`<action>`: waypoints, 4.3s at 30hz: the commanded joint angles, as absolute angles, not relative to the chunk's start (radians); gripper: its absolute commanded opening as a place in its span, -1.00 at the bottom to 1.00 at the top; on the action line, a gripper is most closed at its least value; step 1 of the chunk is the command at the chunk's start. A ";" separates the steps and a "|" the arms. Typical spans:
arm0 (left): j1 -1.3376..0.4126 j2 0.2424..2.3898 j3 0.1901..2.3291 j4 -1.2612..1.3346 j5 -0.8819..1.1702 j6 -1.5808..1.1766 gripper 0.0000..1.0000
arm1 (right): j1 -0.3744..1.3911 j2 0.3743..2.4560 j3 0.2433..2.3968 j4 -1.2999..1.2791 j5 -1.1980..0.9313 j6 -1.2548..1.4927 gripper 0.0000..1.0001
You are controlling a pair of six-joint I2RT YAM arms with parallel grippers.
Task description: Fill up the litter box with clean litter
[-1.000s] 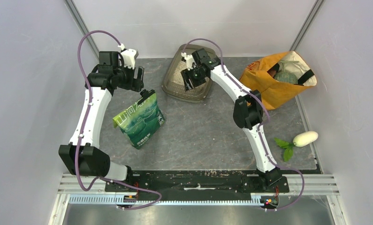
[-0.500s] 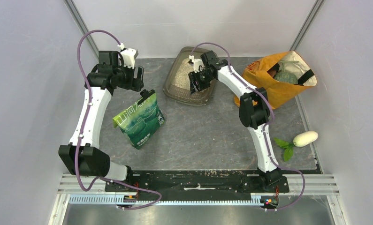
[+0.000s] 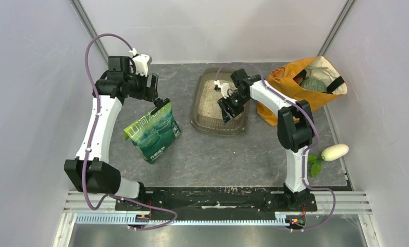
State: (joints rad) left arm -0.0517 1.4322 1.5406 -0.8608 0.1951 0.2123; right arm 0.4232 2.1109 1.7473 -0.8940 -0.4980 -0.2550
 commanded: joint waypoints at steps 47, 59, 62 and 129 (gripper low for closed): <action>0.155 1.425 1.814 -1.052 0.510 0.219 -0.96 | 0.422 1.661 1.506 -1.076 -0.634 -0.323 0.84; 0.120 1.542 1.968 -1.229 0.692 0.429 -0.96 | 0.423 1.649 1.522 -1.016 -0.654 -0.288 0.94; 0.085 1.497 1.874 -1.329 0.695 0.643 -0.96 | 0.423 1.663 1.555 -1.001 -0.675 -0.291 0.94; 0.050 1.071 1.117 -1.094 0.668 1.385 -0.31 | 0.788 1.864 1.737 -0.423 -0.752 -0.374 -0.37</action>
